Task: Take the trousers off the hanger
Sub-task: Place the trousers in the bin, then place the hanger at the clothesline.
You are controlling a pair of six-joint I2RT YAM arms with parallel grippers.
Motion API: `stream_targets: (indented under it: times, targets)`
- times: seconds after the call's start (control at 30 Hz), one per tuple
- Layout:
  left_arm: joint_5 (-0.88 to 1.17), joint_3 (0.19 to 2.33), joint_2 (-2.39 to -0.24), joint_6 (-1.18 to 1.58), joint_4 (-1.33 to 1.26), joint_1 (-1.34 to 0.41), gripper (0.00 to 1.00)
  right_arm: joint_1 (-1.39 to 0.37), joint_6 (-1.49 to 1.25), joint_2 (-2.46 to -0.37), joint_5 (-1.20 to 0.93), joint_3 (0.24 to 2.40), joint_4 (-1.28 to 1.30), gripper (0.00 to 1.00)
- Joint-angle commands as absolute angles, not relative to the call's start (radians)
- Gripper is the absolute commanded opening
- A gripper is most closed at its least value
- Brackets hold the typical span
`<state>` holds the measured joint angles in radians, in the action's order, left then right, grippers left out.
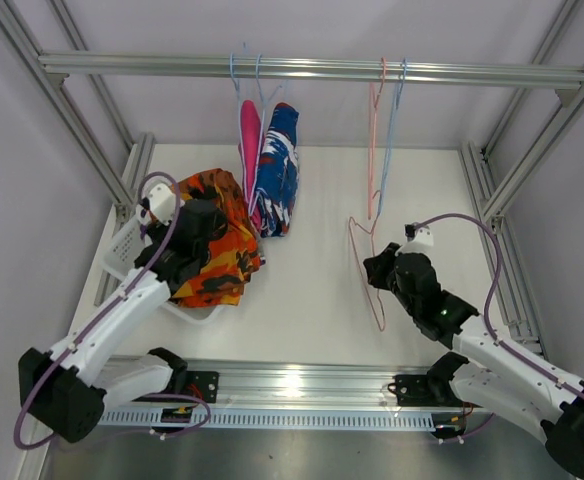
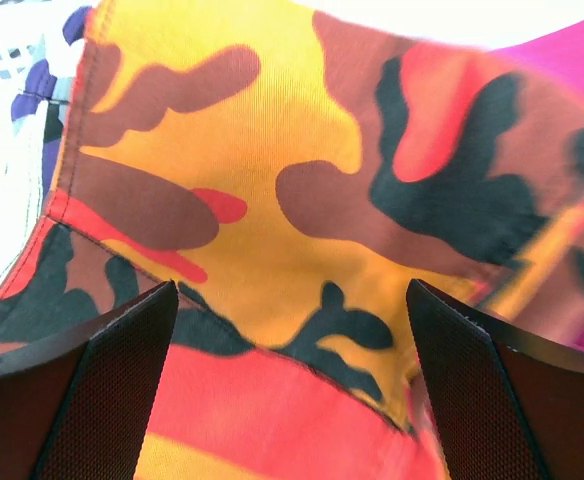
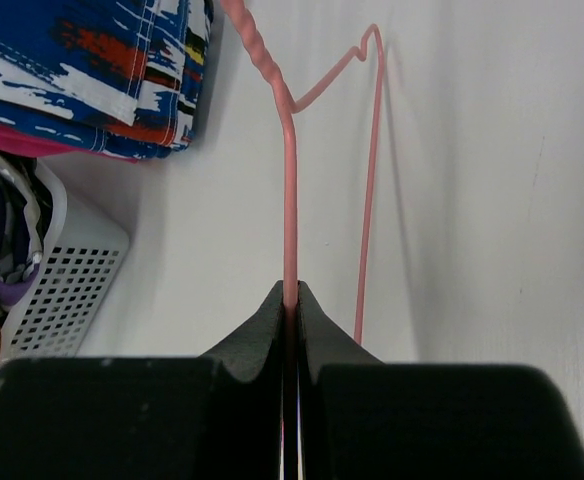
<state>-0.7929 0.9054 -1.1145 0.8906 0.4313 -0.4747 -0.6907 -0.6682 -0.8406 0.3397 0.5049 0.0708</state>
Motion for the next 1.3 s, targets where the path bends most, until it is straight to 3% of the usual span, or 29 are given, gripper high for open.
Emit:
stream_targets:
  times: [0.0, 0.27, 0.57, 0.73, 0.83, 1.27]
  targets:
    - [-0.740, 0.949, -1.006, 0.873, 0.472, -0.474, 0.99, -0.690, -0.652, -0.805, 0.327, 0.531, 0.104, 0.00]
    - [-0.625, 1.112, -0.867, 0.710, 0.528, -0.486, 0.99, -0.712, -0.655, -0.770, 0.333, 0.552, 0.156, 0.00]
    - [-0.284, 1.232, -0.864, 0.404, 0.428, -0.499, 0.99, -0.842, -0.632, -0.820, 0.313, 0.581, 0.088, 0.00]
    - [-0.305, 1.184, -0.856, 0.334, 0.379, -0.508, 0.99, -0.975, -0.601, -0.946, 0.434, 0.682, 0.115, 0.00]
    - [-0.318, 1.068, -0.795, 0.316, 0.300, -0.525, 1.00, -1.034, -0.720, -1.012, 0.631, 0.719, 0.185, 0.00]
    - [-0.342, 0.923, -0.638, 0.259, 0.221, -0.532, 0.99, -1.045, -0.798, -0.973, 0.632, 0.618, 0.063, 0.00]
